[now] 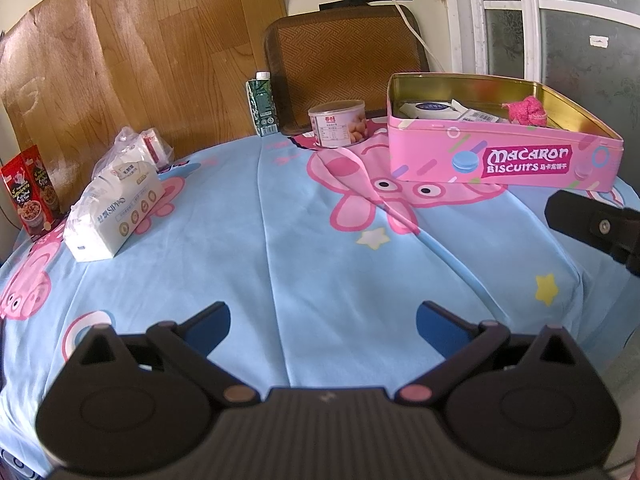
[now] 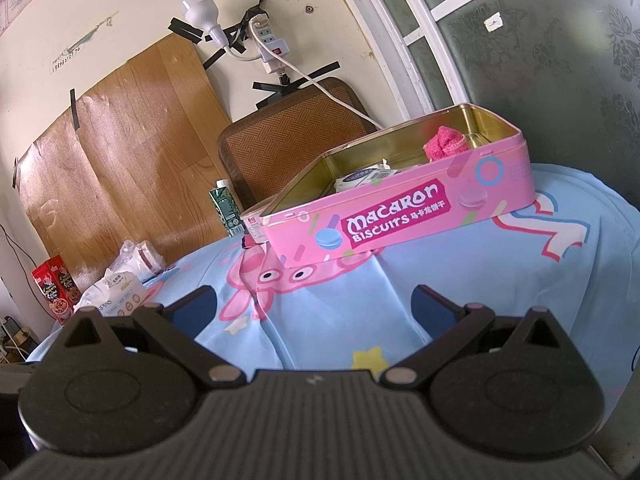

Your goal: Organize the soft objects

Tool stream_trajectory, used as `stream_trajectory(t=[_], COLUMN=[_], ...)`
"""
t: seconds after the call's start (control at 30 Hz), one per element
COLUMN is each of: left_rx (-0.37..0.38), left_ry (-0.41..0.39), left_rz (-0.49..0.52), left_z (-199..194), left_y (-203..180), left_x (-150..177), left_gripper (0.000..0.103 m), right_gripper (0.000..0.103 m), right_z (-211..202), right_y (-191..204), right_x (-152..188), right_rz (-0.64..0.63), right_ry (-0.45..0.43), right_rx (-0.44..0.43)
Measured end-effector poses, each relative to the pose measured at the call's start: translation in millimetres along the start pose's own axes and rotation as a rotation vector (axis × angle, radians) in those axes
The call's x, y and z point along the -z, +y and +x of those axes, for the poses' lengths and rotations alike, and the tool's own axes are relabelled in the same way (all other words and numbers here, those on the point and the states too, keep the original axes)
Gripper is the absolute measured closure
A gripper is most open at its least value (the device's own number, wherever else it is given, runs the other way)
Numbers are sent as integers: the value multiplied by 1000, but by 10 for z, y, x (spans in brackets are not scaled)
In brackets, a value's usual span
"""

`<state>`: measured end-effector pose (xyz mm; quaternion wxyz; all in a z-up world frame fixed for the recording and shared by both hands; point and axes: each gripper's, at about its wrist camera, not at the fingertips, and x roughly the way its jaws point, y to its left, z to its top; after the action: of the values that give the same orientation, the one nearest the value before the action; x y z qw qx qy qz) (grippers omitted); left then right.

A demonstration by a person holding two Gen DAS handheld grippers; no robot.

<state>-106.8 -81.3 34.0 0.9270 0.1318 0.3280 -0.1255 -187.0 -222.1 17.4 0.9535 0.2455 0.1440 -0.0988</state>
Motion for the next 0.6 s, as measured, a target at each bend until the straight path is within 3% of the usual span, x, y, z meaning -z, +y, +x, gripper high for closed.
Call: stream_trajectory(t=[0.6], left_rx=[-5], left_ry=[-4], left_rz=[7], left_z=[-7], left_y=[15], left_x=[-22], left_gripper=[0], right_gripper=[0], right_z=[5], right_y=[2], right_x=[-15], right_rz=[0], right_ry=[1], right_rx=[0])
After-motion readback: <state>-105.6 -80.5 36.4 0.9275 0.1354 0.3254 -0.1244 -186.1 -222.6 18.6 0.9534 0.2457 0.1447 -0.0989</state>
